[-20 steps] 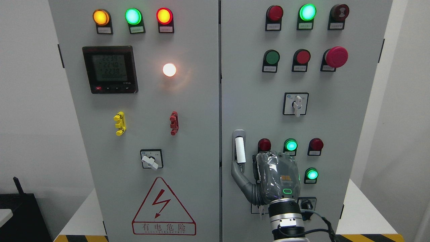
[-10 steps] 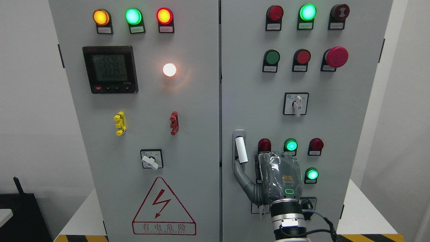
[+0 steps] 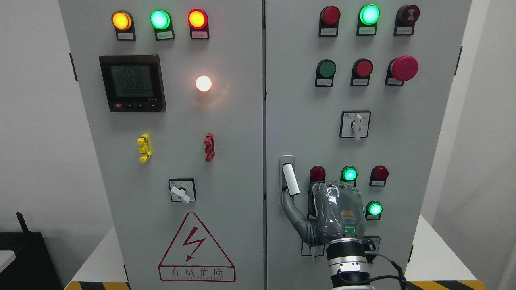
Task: Release door handle
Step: 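Rotate the latch handle to horizontal with the right hand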
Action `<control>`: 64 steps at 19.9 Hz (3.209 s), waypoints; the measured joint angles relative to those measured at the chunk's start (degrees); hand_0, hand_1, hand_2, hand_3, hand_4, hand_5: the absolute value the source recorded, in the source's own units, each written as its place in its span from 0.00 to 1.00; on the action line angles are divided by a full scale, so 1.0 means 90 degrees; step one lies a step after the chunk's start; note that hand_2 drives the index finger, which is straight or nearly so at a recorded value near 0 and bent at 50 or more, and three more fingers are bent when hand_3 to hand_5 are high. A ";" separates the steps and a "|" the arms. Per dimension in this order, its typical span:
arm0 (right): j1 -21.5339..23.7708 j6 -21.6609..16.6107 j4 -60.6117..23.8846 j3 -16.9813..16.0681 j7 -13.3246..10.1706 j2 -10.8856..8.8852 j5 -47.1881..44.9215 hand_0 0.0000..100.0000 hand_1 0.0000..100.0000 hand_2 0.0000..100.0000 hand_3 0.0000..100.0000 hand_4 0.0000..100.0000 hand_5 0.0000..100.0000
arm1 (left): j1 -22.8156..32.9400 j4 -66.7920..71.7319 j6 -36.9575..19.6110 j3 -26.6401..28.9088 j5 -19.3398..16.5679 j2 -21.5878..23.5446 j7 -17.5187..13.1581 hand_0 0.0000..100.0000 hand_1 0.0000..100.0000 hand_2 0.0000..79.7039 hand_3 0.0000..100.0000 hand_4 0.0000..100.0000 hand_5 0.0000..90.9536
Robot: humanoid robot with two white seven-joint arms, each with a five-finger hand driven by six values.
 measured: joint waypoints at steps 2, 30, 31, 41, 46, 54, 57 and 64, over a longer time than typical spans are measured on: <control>0.0000 0.0000 -0.0009 -0.0011 -0.0002 -0.0003 0.0000 0.44 0.10 1.00 1.00 0.98 0.93 | 0.0000 0.0000 0.0000 0.0000 0.0000 0.0000 0.0000 0.12 0.39 0.00 0.00 0.00 0.00; 0.0028 -0.0028 -0.0139 -0.0168 -0.0010 -0.0060 0.0038 0.45 0.11 1.00 1.00 0.98 0.94 | 0.0002 0.0000 0.0000 0.0000 0.0000 0.0000 0.0000 0.12 0.39 0.00 0.00 0.00 0.00; 0.0028 -0.0028 -0.0140 -0.0176 -0.0010 -0.0060 0.0042 0.45 0.11 1.00 1.00 0.98 0.94 | 0.0002 0.0000 0.0000 0.0000 0.0000 0.0000 0.0000 0.12 0.39 0.00 0.00 0.00 0.00; 0.0022 -0.0028 -0.0154 -0.0245 -0.0007 -0.0069 0.0057 0.45 0.12 1.00 1.00 0.98 0.94 | 0.0002 0.0000 0.0000 0.0000 0.0000 0.0000 0.0000 0.12 0.39 0.00 0.00 0.00 0.00; 0.0008 -0.0028 -0.0160 -0.0275 -0.0007 -0.0071 0.0064 0.45 0.12 1.00 1.00 0.98 0.94 | 0.0001 0.0000 0.0000 0.0000 0.0000 0.0000 0.0000 0.12 0.39 0.00 0.00 0.00 0.00; -0.0031 -0.0033 -0.0184 -0.0334 -0.0005 -0.0075 0.0067 0.45 0.12 1.00 1.00 0.98 0.94 | 0.0001 0.0000 0.0000 0.0000 0.0000 0.0000 0.0000 0.12 0.39 0.00 0.00 0.00 0.00; -0.0041 -0.0035 -0.0190 -0.0351 -0.0005 -0.0078 0.0068 0.45 0.12 1.00 1.00 0.98 0.94 | 0.0001 0.0000 0.0000 0.0000 0.0000 0.0000 0.0000 0.12 0.39 0.00 0.00 0.00 0.00; -0.0062 -0.0037 -0.0201 -0.0384 -0.0005 -0.0095 0.0068 0.45 0.12 1.00 1.00 0.98 0.94 | 0.0001 0.0000 0.0000 0.0000 0.0000 0.0000 0.0000 0.12 0.39 0.00 0.00 0.00 0.00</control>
